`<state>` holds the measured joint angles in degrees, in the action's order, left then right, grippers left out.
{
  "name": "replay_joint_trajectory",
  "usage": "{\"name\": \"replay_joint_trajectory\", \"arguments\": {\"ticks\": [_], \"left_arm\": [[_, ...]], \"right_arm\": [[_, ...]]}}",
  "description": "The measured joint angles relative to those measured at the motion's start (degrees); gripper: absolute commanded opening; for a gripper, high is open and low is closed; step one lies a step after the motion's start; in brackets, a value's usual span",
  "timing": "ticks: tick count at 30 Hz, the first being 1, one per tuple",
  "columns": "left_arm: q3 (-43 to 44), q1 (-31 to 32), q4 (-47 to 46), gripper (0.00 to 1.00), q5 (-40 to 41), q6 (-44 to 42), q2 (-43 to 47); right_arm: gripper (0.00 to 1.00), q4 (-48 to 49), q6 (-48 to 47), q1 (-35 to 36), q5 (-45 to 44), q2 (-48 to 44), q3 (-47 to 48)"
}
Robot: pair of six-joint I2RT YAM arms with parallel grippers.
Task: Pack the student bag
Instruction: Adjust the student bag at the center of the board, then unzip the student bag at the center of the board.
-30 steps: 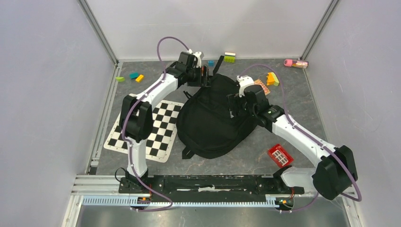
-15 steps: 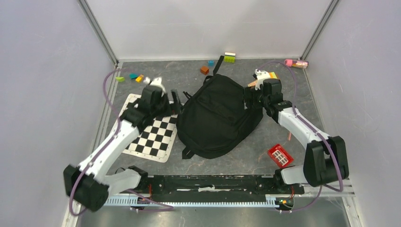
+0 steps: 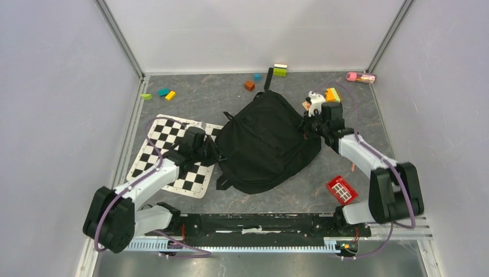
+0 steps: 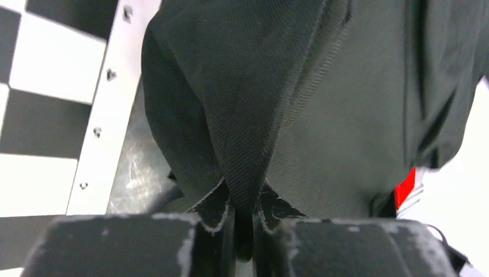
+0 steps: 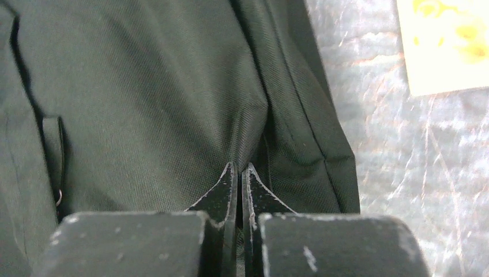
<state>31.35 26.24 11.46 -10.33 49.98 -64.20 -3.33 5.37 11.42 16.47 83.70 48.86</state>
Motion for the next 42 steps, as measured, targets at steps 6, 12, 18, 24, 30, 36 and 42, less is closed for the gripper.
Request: {"name": "replay_joint_trajectory", "arguments": {"ticks": [6,12,18,24,30,36,42], "left_arm": [[15.41,-2.47,4.26,0.02,5.07,-8.59,-11.67],[38.07,-7.19,10.34,0.38,7.63,-20.37,-29.33],[55.95,-7.65,14.14,0.98,9.29,-29.53,-40.26],[53.88,-6.10,14.29,1.00,13.33,-34.29,-33.09],[40.92,7.98,13.35,1.00,12.55,-36.09,-16.79],[32.00,22.82,11.41,1.00,10.38,-34.82,-12.04],[27.82,29.07,10.60,1.00,14.71,-33.42,-14.71]], "right_arm": [[0.00,-1.49,4.59,7.96,-5.05,-15.52,-11.85],[0.00,-2.95,14.03,22.80,-9.18,-28.13,-19.61],[0.50,-5.66,21.49,31.65,-13.77,-34.71,-21.90],[0.85,-15.39,19.30,32.46,-23.08,-38.01,-17.09],[0.92,-16.90,13.64,32.46,-30.95,-40.74,-12.50],[0.94,-16.70,12.00,32.46,-33.11,-44.17,-13.84],[0.94,-16.57,12.07,32.46,-33.46,-49.57,-18.21]]}}
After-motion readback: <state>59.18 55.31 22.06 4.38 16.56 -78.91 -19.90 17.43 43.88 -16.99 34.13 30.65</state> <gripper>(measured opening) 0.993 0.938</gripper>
